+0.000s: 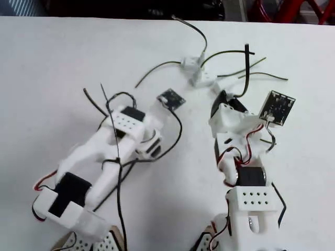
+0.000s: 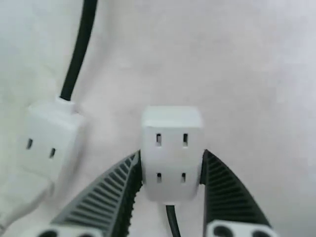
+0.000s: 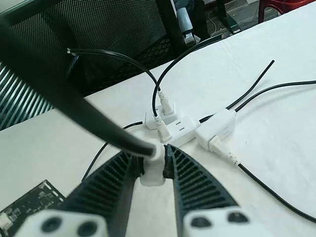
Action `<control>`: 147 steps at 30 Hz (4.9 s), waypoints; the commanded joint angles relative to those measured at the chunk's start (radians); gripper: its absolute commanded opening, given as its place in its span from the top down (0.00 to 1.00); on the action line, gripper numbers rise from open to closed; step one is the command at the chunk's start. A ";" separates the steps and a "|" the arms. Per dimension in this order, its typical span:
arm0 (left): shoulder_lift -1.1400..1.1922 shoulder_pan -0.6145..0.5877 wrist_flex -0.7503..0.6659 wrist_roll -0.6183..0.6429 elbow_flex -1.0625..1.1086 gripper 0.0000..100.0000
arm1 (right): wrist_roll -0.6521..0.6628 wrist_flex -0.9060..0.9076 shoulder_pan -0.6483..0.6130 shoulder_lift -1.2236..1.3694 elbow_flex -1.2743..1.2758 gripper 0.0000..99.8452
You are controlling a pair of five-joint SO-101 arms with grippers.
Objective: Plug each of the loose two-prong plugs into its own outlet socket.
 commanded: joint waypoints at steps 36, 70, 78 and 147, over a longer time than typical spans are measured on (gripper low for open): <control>-1.142 -0.530 0.012 0.054 0.532 0.98 | 0.342 0.237 -0.450 0.007 -0.011 0.98; -1.208 -0.650 -0.226 0.052 0.838 0.97 | 0.562 -0.179 -0.538 0.582 -0.055 0.98; -1.208 -0.650 -0.226 0.052 0.838 0.97 | 0.562 -0.226 -0.533 0.621 -0.060 0.98; -1.208 -0.650 -0.226 0.051 0.841 0.97 | 0.428 -0.007 -0.539 0.590 0.020 0.98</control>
